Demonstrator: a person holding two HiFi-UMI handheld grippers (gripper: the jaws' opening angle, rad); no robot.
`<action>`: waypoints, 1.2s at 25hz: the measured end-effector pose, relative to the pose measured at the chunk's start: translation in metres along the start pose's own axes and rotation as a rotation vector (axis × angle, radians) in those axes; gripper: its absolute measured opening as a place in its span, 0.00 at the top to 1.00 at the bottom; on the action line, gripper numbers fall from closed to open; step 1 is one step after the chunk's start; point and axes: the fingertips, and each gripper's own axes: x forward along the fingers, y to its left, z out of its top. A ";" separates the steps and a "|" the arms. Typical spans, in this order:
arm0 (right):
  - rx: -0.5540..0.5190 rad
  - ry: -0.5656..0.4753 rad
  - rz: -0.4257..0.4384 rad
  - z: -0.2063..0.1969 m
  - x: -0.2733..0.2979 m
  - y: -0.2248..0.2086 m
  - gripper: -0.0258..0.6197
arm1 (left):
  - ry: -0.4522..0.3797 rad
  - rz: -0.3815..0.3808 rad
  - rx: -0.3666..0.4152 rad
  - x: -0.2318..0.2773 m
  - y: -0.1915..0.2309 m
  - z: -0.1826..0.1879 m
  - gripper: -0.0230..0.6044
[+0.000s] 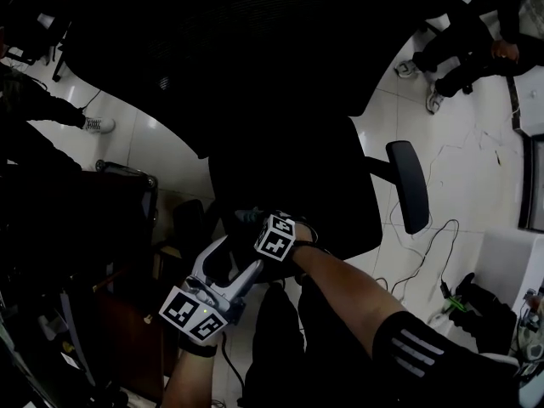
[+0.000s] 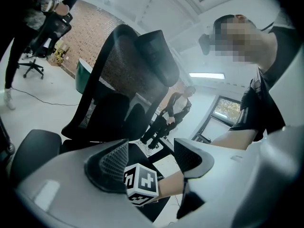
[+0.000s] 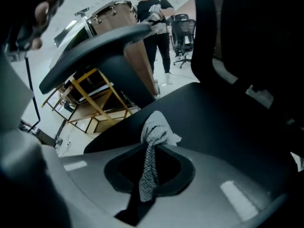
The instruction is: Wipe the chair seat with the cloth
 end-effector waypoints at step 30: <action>0.115 -0.067 0.071 -0.033 -0.032 0.072 0.91 | -0.010 0.015 0.002 -0.021 -0.005 0.002 0.45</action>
